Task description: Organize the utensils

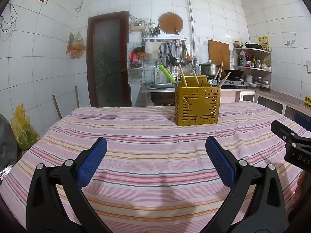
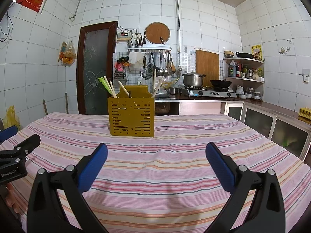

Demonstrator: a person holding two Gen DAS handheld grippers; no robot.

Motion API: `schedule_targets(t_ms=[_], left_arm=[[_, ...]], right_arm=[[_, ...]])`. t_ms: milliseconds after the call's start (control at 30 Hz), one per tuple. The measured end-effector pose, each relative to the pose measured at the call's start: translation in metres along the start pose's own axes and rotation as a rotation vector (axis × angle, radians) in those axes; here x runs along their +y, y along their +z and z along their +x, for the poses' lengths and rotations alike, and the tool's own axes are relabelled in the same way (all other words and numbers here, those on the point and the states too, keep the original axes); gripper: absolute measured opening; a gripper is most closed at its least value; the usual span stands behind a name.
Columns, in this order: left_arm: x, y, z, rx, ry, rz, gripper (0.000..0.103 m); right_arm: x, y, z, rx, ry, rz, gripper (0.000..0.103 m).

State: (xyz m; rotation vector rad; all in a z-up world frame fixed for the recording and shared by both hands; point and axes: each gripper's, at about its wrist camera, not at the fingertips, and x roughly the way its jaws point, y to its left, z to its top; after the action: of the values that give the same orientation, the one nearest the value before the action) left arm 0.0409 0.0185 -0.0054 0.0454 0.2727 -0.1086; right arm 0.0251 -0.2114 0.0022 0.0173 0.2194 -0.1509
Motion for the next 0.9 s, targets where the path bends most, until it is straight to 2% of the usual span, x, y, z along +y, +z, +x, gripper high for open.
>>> schedule_targets(t_ms=[900], left_arm=[[-0.0017, -0.0007, -0.0026, -0.007, -0.019, -0.019, 0.098]], right_arm=[[-0.0008, -0.0008, 0.0000, -0.001, 0.000, -0.001, 0.098]])
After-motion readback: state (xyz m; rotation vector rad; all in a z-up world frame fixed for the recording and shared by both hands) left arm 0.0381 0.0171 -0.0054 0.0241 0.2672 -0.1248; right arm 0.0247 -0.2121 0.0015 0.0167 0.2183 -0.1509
